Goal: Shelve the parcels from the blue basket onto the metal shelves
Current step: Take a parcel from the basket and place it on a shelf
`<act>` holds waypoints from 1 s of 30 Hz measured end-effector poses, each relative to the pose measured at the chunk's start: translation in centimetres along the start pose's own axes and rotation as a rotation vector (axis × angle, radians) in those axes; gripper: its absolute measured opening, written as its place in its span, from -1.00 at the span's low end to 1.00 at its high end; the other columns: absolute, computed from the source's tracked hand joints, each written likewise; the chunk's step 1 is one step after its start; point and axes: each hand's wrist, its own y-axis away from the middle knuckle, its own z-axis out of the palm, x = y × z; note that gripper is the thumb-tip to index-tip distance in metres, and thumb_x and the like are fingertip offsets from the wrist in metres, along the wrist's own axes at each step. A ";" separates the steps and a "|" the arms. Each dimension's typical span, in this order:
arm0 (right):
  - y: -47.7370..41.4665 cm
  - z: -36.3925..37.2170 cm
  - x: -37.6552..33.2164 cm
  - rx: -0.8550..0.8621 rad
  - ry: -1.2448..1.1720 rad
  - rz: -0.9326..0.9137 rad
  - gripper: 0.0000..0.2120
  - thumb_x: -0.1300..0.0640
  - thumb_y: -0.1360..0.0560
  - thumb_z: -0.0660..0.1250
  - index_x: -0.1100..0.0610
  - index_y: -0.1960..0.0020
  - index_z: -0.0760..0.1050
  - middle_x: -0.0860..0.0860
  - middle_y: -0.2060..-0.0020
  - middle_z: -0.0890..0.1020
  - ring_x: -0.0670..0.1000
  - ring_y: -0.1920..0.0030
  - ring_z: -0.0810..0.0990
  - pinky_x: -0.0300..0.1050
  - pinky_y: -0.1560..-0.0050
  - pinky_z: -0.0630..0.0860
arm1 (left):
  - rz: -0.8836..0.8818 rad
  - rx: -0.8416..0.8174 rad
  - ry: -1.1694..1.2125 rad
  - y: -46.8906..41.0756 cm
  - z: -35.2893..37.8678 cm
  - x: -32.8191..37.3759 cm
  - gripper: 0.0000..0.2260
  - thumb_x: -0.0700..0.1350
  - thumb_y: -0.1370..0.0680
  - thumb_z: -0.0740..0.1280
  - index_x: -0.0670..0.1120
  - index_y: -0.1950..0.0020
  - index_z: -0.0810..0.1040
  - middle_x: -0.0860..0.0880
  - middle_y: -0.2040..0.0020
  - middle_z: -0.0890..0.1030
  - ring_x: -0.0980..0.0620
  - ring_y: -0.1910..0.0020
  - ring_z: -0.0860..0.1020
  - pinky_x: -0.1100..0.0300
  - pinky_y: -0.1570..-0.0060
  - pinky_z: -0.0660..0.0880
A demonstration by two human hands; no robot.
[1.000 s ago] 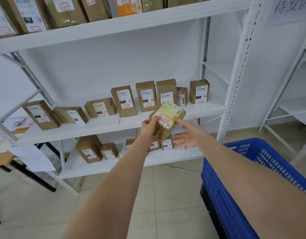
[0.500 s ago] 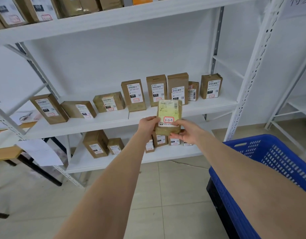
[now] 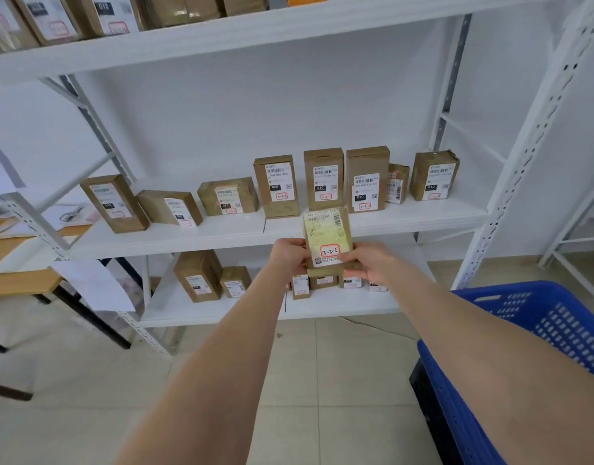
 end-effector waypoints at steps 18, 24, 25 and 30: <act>-4.6 6.8 -3.8 0.031 -0.016 -0.090 -0.66 0.44 -0.46 0.35 0.22 -0.20 0.51 0.13 -0.12 0.63 0.09 -0.07 0.62 -0.12 0.07 0.62 | 0.024 0.144 0.079 -4.2 -6.1 2.3 -0.54 -0.46 -0.48 0.27 -0.19 -0.35 0.37 -0.15 -0.03 0.61 -0.17 -0.05 0.62 -0.09 0.02 0.60; -10.5 12.6 -4.5 0.065 0.102 -0.164 -0.53 0.40 -0.43 0.41 0.17 -0.31 0.50 0.09 -0.14 0.64 0.07 -0.09 0.62 -0.04 -0.14 0.56 | 0.034 0.147 0.080 -10.3 -11.6 2.3 -0.58 -0.46 -0.49 0.25 -0.19 -0.32 0.43 -0.12 -0.07 0.62 -0.13 -0.04 0.63 -0.04 0.05 0.61; -11.8 13.8 -4.6 0.099 0.161 -0.180 -0.53 0.38 -0.42 0.44 0.15 -0.30 0.52 0.07 -0.14 0.65 0.06 -0.10 0.62 -0.06 -0.13 0.56 | 0.036 0.141 0.085 -11.6 -12.7 2.3 -0.57 -0.46 -0.49 0.25 -0.19 -0.32 0.44 -0.12 -0.08 0.61 -0.13 -0.05 0.63 -0.04 0.05 0.61; -17.4 19.5 -5.1 0.261 0.357 -0.210 -0.63 0.34 -0.41 0.45 0.14 -0.19 0.59 0.07 -0.10 0.66 0.08 -0.11 0.61 -0.08 -0.14 0.55 | 0.041 0.076 0.097 -18.4 -17.7 2.5 -0.64 -0.44 -0.52 0.24 -0.22 -0.30 0.44 -0.16 -0.08 0.61 -0.12 -0.05 0.61 0.00 0.01 0.59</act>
